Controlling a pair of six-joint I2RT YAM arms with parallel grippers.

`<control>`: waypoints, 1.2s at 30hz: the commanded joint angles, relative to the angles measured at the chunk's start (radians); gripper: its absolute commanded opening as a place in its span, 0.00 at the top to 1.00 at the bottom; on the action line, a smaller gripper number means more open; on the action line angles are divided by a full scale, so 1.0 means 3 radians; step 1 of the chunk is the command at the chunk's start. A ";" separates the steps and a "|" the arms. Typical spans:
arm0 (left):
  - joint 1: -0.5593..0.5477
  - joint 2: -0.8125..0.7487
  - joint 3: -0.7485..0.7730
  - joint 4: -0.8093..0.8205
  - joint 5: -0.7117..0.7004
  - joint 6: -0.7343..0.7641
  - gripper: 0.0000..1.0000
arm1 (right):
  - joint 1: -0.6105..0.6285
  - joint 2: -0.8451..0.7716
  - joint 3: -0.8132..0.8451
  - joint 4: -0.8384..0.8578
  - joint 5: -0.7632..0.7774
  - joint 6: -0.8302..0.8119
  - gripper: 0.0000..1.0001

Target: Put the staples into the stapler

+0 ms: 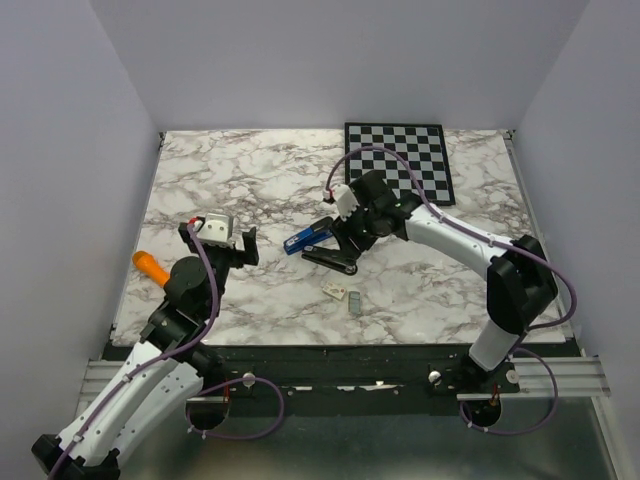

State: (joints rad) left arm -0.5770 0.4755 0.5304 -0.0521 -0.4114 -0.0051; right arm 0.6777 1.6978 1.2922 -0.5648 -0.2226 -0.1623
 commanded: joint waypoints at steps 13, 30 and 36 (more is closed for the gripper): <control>0.0021 -0.0066 -0.0019 -0.0021 -0.0347 -0.0105 0.01 | 0.0216 0.0502 0.0274 -0.0505 0.0440 -0.0001 0.68; 0.0021 -0.0046 -0.0014 -0.0041 -0.0280 -0.0106 0.01 | 0.0262 0.0778 0.0034 -0.0459 0.0675 -0.0016 0.92; 0.0021 -0.0010 -0.0014 -0.0041 -0.0219 -0.0116 0.01 | 0.0267 0.0901 0.0049 -0.0454 0.0711 0.0035 0.94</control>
State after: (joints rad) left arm -0.5758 0.4667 0.5285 -0.0517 -0.4923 -0.0315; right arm 0.7547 1.8713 1.3468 -0.6853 -0.0917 -0.1661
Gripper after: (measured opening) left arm 0.991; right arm 0.373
